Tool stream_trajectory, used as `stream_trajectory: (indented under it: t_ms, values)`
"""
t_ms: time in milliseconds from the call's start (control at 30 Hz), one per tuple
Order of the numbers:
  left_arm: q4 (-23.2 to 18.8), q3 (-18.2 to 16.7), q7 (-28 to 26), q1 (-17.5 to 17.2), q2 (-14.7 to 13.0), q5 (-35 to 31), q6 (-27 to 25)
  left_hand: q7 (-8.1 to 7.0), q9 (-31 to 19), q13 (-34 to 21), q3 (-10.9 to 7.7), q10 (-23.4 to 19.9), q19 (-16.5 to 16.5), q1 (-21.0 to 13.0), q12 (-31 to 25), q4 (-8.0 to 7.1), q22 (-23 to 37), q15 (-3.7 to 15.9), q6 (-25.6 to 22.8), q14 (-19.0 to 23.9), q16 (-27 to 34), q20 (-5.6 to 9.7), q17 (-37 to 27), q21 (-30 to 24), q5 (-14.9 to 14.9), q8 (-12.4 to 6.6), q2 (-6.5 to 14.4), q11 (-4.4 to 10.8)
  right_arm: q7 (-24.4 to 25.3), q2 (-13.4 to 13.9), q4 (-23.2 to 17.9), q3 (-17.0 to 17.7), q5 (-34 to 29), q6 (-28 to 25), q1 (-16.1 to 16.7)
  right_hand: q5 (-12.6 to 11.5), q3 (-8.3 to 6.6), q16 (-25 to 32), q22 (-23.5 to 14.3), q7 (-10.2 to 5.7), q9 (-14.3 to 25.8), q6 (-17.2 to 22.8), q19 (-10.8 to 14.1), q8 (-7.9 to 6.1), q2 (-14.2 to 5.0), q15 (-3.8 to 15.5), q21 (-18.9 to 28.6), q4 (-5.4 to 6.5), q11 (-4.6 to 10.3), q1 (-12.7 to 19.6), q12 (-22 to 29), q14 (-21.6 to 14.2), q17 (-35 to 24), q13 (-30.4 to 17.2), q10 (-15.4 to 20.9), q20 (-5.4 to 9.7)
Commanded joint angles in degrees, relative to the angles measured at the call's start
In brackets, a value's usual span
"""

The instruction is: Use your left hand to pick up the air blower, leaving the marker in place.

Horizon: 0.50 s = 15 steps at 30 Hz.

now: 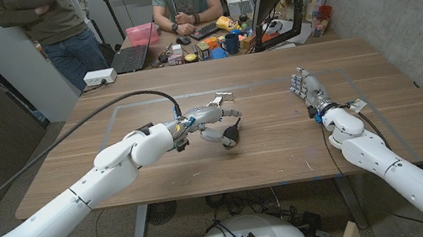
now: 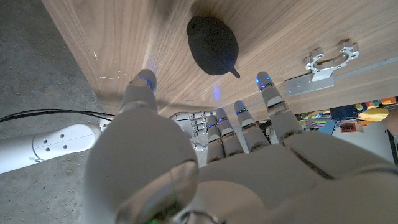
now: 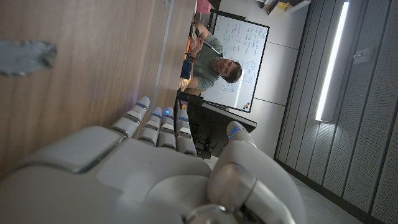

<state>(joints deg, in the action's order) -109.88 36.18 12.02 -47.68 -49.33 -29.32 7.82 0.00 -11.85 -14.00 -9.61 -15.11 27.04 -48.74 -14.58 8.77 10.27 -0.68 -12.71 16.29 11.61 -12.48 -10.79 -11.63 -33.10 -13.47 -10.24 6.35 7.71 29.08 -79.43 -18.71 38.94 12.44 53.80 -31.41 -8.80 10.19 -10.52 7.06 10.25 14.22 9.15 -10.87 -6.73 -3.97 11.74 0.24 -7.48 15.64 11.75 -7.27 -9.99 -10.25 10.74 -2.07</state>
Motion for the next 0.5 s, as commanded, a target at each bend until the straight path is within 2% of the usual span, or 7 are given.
stream_trajectory:
  t_ms: [33,233,400,500]
  values:
    - [0.6,1.1,0.6,-0.6,-0.4,0.8,-0.9,0.06,-0.1,-0.3,0.25,-0.7,-0.1,-0.4,-0.1,0.08,0.1,-0.14,-0.6,0.4,0.0,0.17,-0.3,0.2,-0.2,-0.09,0.4,-0.09,-2.0,-1.6,3.1,-0.6,0.0,3.2,-0.4,-0.6,0.15,0.2,-0.3,-0.42,0.3,0.1,0.1,-0.24,0.00,-0.02,0.2,-0.30,0.08,0.6,0.0,-0.5,-0.2,-0.2,0.2,-0.23]
    - [1.8,2.0,-0.4,-0.5,0.4,0.4,-0.3,-0.16,-0.2,-0.3,0.45,-1.0,-0.1,-0.4,-0.2,0.03,0.1,-0.14,-0.6,0.5,0.0,0.15,-0.3,0.2,-0.2,-0.04,0.4,-0.02,-4.0,-1.8,4.7,-0.6,-0.2,6.1,0.1,-0.6,0.18,0.2,-0.3,-0.46,0.3,0.1,0.2,-0.24,0.03,0.09,0.2,-0.30,0.17,0.6,0.1,-0.5,-0.2,-0.2,0.3,-0.38]
    - [3.7,3.4,-1.1,0.1,2.1,-0.2,0.0,-0.95,-0.2,-0.3,0.74,-1.1,0.1,-0.3,-0.2,-0.02,0.1,-0.16,-0.5,0.8,0.1,0.17,-0.3,0.1,-0.2,0.07,0.3,0.01,-4.9,-1.9,5.5,-0.2,0.3,7.5,0.9,-0.5,0.24,0.3,-0.3,-0.54,0.3,0.3,0.3,-0.28,0.10,0.20,0.3,-0.31,0.26,0.6,0.1,-0.7,-0.2,-0.2,0.5,-0.62]
    - [4.9,4.3,-2.2,0.4,3.4,-1.1,0.0,-1.60,-0.2,-0.4,1.16,-1.8,1.8,-0.6,-0.5,0.02,0.2,0.13,-1.1,2.2,0.6,0.68,-0.3,-0.5,-0.3,-0.09,0.4,0.15,-5.2,-1.8,6.0,0.2,0.7,8.0,1.5,-0.5,0.28,0.3,-0.3,-0.58,0.3,0.4,0.4,-0.31,0.14,0.29,0.3,-0.31,0.28,0.6,0.2,-0.7,-0.2,-0.2,0.5,-0.76]
